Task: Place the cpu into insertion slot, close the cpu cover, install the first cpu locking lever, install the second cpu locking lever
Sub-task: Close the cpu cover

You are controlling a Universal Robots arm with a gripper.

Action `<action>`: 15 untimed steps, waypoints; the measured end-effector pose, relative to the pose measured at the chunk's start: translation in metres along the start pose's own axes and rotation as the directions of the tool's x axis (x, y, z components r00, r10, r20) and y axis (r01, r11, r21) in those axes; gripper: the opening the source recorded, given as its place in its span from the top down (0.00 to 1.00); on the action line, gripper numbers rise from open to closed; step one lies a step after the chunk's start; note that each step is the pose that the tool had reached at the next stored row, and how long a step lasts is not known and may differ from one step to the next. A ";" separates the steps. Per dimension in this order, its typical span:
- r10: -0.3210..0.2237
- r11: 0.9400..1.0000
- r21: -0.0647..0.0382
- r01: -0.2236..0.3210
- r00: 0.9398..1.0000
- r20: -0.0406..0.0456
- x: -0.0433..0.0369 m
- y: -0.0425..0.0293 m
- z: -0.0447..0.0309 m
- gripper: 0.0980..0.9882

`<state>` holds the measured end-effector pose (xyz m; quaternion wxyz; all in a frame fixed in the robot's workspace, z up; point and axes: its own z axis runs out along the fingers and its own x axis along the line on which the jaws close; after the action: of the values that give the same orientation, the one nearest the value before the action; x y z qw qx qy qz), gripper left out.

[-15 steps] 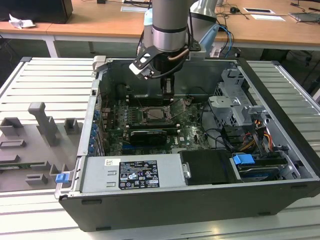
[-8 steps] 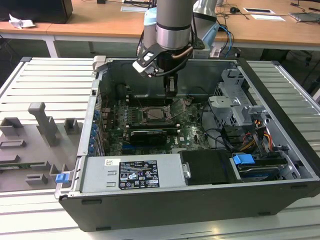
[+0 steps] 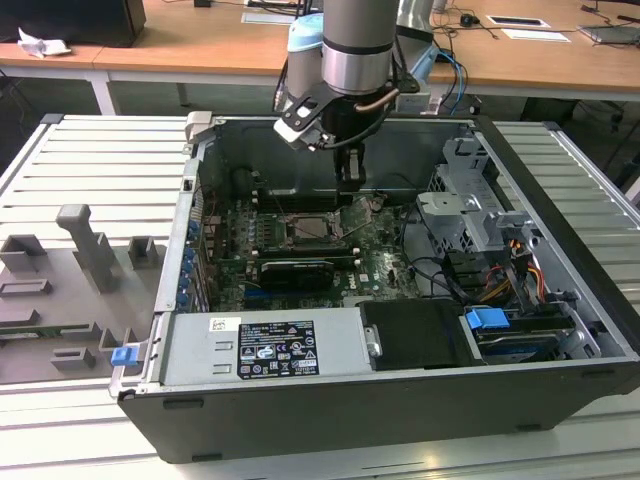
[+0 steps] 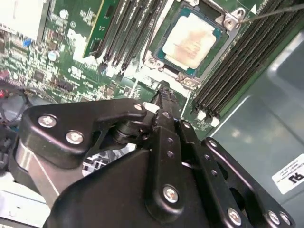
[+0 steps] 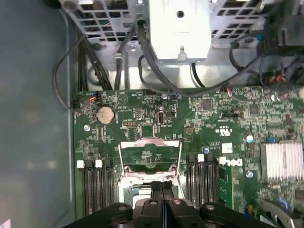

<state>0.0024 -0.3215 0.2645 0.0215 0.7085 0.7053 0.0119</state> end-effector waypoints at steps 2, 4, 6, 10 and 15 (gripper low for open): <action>-0.023 1.000 0.000 0.023 1.000 -0.001 0.0000 0.0033 0.0005 0.99; -0.031 1.000 0.001 0.031 1.000 -0.001 0.0001 0.0126 0.0011 0.99; -0.032 1.000 0.002 0.032 1.000 -0.002 0.0001 0.0157 0.0013 0.99; -0.032 0.999 0.002 0.032 0.999 -0.002 0.0002 0.0243 0.0018 0.99; -0.032 0.999 0.002 0.033 0.999 -0.002 0.0003 0.0361 0.0027 0.99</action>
<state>0.0386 -0.3214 0.2635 0.0205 0.6969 0.7167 0.0114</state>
